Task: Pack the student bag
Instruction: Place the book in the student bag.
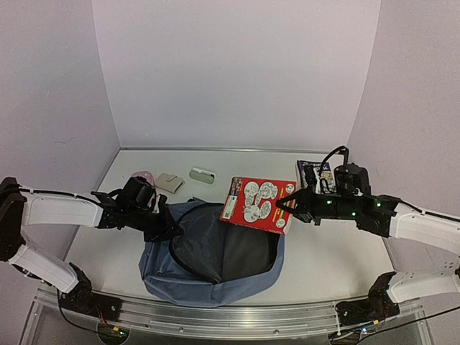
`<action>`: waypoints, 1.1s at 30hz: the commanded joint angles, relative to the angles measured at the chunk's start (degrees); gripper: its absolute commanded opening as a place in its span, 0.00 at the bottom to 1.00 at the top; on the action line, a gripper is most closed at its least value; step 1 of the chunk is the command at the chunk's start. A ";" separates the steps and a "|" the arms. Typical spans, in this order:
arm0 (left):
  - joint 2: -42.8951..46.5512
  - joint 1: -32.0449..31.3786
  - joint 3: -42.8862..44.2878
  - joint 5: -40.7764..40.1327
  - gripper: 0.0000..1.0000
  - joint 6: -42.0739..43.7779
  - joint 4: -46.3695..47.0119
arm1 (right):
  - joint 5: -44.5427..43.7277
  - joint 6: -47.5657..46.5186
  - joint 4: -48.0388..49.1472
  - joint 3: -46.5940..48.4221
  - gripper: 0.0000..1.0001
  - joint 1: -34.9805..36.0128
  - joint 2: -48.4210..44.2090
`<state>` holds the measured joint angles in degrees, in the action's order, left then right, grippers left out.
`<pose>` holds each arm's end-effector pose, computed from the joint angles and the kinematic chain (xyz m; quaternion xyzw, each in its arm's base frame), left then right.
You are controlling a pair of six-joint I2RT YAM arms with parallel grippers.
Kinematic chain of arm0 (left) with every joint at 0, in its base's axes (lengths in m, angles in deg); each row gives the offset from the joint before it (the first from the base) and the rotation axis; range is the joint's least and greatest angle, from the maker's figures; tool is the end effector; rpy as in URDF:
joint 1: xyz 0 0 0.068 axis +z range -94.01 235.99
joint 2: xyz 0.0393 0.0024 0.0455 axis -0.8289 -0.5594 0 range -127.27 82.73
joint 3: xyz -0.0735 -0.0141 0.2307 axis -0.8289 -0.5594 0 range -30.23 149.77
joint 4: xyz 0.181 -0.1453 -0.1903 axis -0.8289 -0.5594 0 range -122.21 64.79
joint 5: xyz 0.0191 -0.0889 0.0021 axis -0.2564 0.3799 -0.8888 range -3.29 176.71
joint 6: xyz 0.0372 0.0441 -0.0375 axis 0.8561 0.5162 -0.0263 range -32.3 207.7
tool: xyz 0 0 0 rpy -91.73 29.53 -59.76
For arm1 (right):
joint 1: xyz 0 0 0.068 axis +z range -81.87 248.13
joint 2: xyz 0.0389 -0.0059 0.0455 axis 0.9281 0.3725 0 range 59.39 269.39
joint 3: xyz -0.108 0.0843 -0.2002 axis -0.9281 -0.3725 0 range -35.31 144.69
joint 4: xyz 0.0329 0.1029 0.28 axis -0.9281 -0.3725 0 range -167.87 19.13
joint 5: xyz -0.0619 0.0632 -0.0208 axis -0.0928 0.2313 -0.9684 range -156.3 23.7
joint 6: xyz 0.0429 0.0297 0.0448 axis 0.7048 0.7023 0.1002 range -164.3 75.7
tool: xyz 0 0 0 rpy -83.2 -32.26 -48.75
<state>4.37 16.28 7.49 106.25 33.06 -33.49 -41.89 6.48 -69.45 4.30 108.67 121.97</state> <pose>0.2283 -0.2138 0.1053 -0.0609 0.9227 -0.3617 0.1186 0.2247 0.2224 0.2179 -0.0464 0.8155 0.5154 0.2592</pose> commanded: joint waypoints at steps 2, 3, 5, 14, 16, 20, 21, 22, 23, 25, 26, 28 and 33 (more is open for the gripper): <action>3.49 0.32 3.98 -0.18 0.00 1.22 0.18 | 1.76 3.11 1.21 -2.33 0.00 0.07 0.52; 4.62 0.33 4.67 -0.50 0.00 1.71 -0.69 | 1.70 3.52 0.98 -2.71 0.00 0.07 0.62; 7.24 0.33 5.85 -1.36 0.00 2.44 -2.81 | 0.88 4.59 0.54 -3.54 0.00 0.07 0.26; 13.66 0.50 8.17 1.88 0.00 4.43 -4.55 | 1.00 7.50 0.66 -4.78 0.00 0.07 3.02; 13.91 0.45 8.78 3.58 0.00 5.28 -3.58 | 2.64 7.48 1.50 -4.06 0.00 0.12 4.45; 13.78 0.49 11.07 7.47 0.00 7.24 -1.50 | 6.69 8.84 5.75 -2.90 0.00 0.12 7.33; 13.41 0.44 11.94 8.49 0.00 7.84 -1.49 | 7.51 9.06 6.36 -2.42 0.00 0.12 8.17; 12.96 0.43 13.01 9.32 0.00 8.49 -1.53 | 8.30 9.21 6.77 -1.93 0.00 0.11 9.08; 12.44 0.44 14.12 9.95 0.00 9.01 -1.67 | 8.95 9.44 7.15 -1.48 0.00 0.14 9.93; 11.62 0.46 15.81 11.13 0.00 9.88 -1.92 | 10.38 10.33 8.88 -1.11 0.00 0.12 11.51; 11.23 0.48 16.58 11.66 0.00 10.29 -2.03 | 11.18 10.89 10.00 -1.00 0.00 0.08 12.33; 10.19 0.47 18.54 12.79 0.00 11.09 -2.44 | 12.70 11.97 11.56 -0.50 0.00 0.12 14.27; 7.75 0.43 22.38 15.46 0.00 12.58 -3.34 | 16.00 14.74 16.66 0.59 0.00 0.19 17.30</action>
<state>13.49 16.41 24.61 118.30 42.82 -37.83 -30.91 18.04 -62.61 1.50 108.67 138.09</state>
